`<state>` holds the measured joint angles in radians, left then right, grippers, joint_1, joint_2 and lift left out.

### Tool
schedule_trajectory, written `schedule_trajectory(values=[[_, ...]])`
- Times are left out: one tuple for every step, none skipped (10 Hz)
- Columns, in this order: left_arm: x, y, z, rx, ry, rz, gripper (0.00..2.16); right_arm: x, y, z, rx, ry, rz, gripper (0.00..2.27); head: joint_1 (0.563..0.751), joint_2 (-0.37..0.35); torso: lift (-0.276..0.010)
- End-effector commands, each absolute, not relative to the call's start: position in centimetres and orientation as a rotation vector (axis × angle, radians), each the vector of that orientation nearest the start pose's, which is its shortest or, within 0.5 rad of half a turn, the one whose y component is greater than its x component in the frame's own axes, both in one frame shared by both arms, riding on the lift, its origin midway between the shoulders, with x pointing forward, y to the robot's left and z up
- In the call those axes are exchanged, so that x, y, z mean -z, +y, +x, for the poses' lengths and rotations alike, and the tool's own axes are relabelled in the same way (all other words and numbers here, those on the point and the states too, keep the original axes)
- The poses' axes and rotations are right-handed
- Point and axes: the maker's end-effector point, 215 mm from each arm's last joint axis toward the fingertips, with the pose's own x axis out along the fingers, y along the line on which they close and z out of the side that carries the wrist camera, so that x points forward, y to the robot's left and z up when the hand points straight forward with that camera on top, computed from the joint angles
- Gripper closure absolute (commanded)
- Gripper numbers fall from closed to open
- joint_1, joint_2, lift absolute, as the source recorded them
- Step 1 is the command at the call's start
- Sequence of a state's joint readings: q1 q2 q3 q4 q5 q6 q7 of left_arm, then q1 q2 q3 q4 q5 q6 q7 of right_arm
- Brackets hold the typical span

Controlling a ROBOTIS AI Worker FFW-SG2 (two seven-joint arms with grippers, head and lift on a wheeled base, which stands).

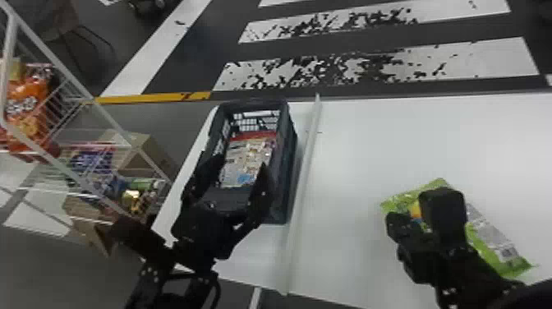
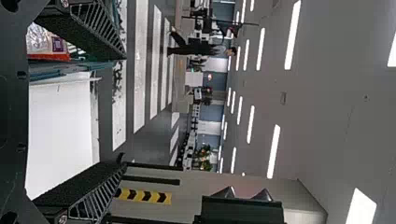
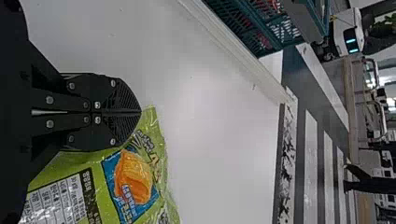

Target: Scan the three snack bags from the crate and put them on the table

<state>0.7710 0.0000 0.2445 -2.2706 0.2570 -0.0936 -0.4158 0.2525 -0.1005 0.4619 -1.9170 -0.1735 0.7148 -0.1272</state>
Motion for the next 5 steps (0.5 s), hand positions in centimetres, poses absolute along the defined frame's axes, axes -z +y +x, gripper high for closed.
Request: schedule_trajectory(values=[[27.8,26.1,36.2,0.221,-0.068,-0.078,0.06,50.3,-2.0,40.8,-0.368,0.663,-0.009,2.22,0.695,0.35,-0.094],[27.9,25.8,36.5,0.224,-0.07,-0.083,0.06,50.6,-3.2,41.0,-0.349,0.668,-0.004,2.22,0.695,0.35,-0.094],[28.0,25.7,36.8,0.227,-0.071,-0.088,0.06,51.0,-4.3,41.0,-0.328,0.676,0.0,2.22,0.695,0.342,-0.094],[28.0,25.4,37.1,0.232,-0.074,-0.092,0.06,51.2,-5.5,41.1,-0.305,0.675,0.006,2.22,0.695,0.32,-0.094],[28.1,25.1,37.3,0.236,-0.073,-0.096,0.06,51.3,-6.6,41.4,-0.285,0.671,0.01,2.22,0.695,0.3,-0.094]])
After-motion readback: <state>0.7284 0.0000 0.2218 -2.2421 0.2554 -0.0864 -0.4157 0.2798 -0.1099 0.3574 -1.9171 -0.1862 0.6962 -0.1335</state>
